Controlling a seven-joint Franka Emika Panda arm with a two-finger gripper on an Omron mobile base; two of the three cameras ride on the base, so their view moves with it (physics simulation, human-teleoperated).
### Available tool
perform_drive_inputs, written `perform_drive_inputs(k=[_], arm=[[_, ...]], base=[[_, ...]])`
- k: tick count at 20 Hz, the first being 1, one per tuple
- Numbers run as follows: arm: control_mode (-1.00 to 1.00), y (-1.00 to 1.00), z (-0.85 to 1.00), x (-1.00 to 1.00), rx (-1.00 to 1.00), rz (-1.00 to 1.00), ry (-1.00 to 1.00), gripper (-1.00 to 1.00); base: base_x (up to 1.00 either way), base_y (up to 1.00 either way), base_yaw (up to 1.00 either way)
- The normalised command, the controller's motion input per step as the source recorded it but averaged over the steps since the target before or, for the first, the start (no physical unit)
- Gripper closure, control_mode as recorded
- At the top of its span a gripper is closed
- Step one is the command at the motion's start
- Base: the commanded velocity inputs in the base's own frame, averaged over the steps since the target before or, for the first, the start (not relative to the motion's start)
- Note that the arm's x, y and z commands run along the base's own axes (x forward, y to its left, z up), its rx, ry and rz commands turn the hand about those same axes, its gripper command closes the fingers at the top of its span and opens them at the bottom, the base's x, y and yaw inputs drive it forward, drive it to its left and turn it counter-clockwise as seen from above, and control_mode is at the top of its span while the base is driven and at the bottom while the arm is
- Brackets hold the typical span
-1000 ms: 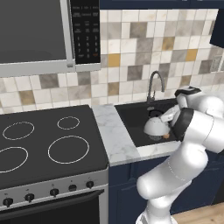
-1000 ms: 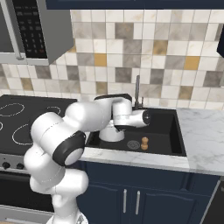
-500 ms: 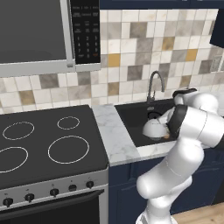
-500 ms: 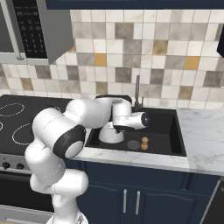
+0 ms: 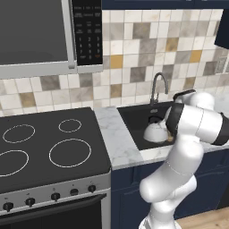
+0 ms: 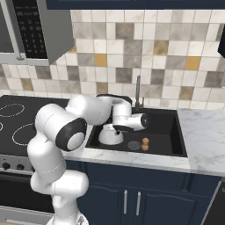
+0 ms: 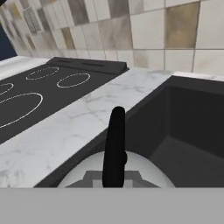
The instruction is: Open the cabinet, pick the kettle from the cabinet, and place it in the sink.
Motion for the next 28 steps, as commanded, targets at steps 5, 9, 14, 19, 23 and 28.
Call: perform_drive_inputs(k=[5,9,14,19,23,28], arm=[[-1.0,0.01,-0.15,0.19,0.0,0.13,0.0,1.0],[-1.0,0.0,-0.13,0.21,0.0,0.16,0.0,1.0],[-1.0,-0.01,-0.15,0.18,0.0,0.16,0.0,1.0],[-1.0,-0.1,-0.14,0.14,0.0,0.15,0.0,1.0],[-1.0,-0.11,-0.14,0.13,0.0,0.12,0.0,1.0],[-1.0,-0.08,-0.15,0.13,0.0,0.09,0.0,1.0]], base=[[0.0,0.0,0.0],[0.0,0.0,0.0],[0.0,0.0,0.0],[0.0,0.0,0.0],[0.0,0.0,0.0],[0.0,0.0,0.0]])
